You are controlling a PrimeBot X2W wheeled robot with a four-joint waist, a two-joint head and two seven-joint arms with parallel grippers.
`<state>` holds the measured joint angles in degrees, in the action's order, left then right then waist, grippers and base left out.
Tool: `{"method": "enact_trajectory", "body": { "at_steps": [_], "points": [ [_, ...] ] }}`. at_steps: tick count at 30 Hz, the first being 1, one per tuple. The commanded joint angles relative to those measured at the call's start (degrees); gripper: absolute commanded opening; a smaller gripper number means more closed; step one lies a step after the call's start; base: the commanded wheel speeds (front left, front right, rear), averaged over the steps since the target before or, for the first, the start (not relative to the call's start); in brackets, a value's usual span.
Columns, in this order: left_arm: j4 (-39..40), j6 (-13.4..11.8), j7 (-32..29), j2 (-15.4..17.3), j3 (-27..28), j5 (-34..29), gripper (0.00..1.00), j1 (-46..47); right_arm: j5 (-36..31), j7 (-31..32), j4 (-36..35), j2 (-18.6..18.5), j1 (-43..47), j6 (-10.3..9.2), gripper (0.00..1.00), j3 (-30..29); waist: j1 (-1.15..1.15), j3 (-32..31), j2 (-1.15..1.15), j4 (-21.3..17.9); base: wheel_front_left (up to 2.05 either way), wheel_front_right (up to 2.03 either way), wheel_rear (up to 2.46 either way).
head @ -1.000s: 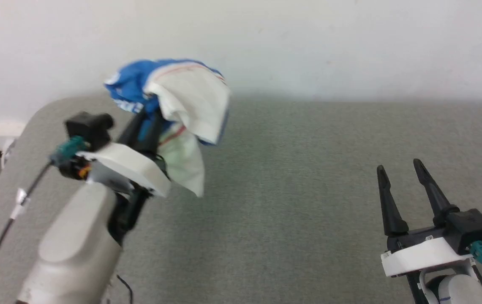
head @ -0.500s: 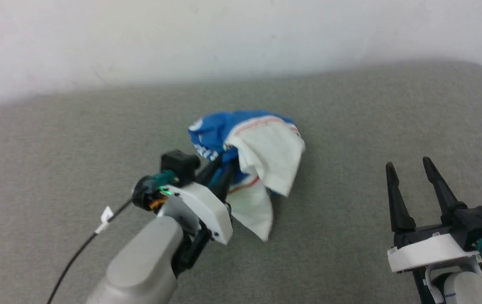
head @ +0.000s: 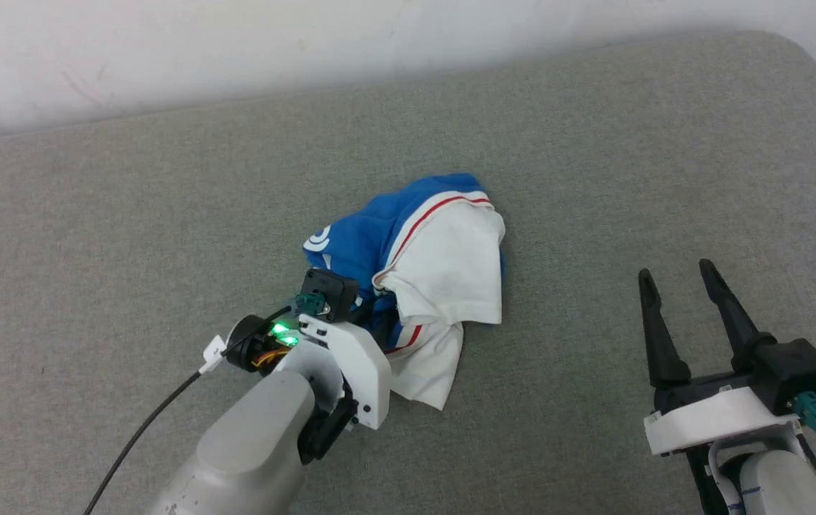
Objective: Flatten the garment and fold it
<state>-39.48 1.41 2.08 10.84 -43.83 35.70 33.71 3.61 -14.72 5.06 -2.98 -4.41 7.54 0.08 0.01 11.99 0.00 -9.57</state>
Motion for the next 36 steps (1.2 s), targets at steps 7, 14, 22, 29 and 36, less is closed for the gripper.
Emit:
{"method": "enact_trajectory", "body": {
  "at_steps": [7, 14, 22, 29, 36],
  "points": [
    [-0.38, -0.84, -0.63, -0.07, 0.63, 1.26, 1.00, -0.18, 0.30, -0.28, 1.58, 0.10, -0.32, -0.05, 1.00, 0.27, -0.01, -2.90, 0.00, 2.48, 0.00, 0.00, 0.00],
    [6.49, -3.94, 2.81, 2.93, 5.39, 4.53, 1.00, -4.15, 0.07, -0.28, 2.27, 0.10, 1.15, -0.05, 1.00, -0.26, -0.01, -7.81, 0.00, 6.45, 0.00, 0.00, 0.00],
    [18.96, -7.52, 11.95, 7.15, 12.72, 5.92, 1.00, -12.66, -0.03, -0.28, 1.75, 0.10, 2.89, -0.05, 1.00, -0.78, -0.01, -11.02, 0.00, 11.06, 0.00, 0.00, 0.00],
    [32.38, -8.37, 12.89, 5.76, 24.58, -0.55, 1.00, -23.90, 0.63, -0.28, 1.61, 0.10, 3.98, -0.05, 1.00, -0.41, -0.01, -11.72, 0.00, 13.08, 0.00, 0.00, 0.00],
    [36.99, -2.63, 12.90, -0.08, 34.54, -9.72, 1.00, -33.96, 1.13, -0.28, 2.34, 0.10, 5.05, -0.05, 1.00, 0.00, -0.01, -12.36, 0.00, 13.78, 0.00, 0.00, 0.00]
  ]
}}
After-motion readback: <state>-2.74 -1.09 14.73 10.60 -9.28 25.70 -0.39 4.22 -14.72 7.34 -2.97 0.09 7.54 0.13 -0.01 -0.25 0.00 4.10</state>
